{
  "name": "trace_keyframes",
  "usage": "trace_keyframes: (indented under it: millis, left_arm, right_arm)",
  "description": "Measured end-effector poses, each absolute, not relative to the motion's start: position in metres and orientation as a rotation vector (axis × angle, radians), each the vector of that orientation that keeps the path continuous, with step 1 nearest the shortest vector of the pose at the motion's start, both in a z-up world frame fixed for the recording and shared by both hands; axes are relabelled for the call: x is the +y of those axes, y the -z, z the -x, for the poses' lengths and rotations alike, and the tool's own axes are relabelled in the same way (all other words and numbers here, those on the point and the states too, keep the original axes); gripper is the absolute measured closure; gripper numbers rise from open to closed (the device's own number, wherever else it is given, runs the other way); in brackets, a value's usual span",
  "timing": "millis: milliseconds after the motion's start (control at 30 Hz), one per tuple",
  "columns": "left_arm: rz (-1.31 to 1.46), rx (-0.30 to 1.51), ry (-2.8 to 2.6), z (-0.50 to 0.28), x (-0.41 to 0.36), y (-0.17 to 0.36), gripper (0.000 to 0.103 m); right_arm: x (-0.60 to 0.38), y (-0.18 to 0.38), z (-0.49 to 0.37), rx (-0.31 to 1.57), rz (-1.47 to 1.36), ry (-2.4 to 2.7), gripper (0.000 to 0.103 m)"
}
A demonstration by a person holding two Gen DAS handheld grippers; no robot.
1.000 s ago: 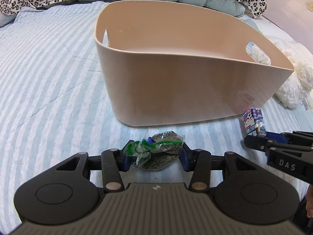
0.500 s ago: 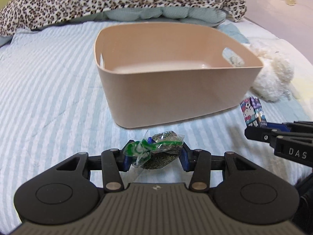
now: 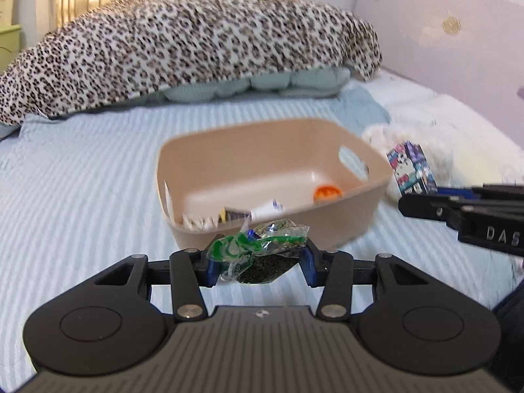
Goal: Organize objects
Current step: 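Carry the candy and card box over the basket and release both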
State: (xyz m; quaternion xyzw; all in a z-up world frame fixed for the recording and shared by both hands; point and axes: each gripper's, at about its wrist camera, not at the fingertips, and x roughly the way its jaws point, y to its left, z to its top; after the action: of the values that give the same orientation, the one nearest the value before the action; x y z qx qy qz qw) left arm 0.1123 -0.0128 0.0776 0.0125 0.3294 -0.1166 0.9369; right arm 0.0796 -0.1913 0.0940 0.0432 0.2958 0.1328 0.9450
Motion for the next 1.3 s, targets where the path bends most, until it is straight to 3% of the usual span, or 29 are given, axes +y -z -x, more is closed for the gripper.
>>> trace_keyframes:
  millis: [233, 500, 1100, 1167, 1200, 1267, 1300]
  left_arm:
    - [-0.031, 0.614, 0.200, -0.145, -0.019, -0.104, 0.054]
    - [-0.010, 0.672, 0.140, -0.199, -0.025, -0.089, 0.054]
    - [-0.083, 0.949, 0.070, -0.263, -0.039, -0.001, 0.053]
    - [-0.069, 0.935, 0.069, -0.262, -0.036, -0.003, 0.043]
    - [-0.069, 0.931, 0.066, -0.262, -0.036, -0.005, 0.041]
    - [-0.063, 0.925, 0.081, -0.260, -0.037, -0.011, 0.036]
    - [-0.064, 0.921, 0.087, -0.257, -0.037, -0.014, 0.034]
  right_arm:
    - [-0.195, -0.116, -0.104, 0.531, -0.108, -0.254, 0.080]
    - [-0.184, -0.118, -0.147, 0.523, -0.067, -0.223, 0.080]
    - [-0.167, -0.043, -0.227, 0.808, 0.024, -0.190, 0.080]
    - [-0.165, -0.039, -0.228, 0.835, 0.041, -0.196, 0.079]
    - [-0.164, -0.038, -0.228, 0.837, 0.054, -0.191, 0.069]
    - [-0.163, -0.040, -0.225, 0.828, 0.071, -0.188, 0.065]
    - [-0.164, -0.042, -0.223, 0.822, 0.070, -0.190, 0.058]
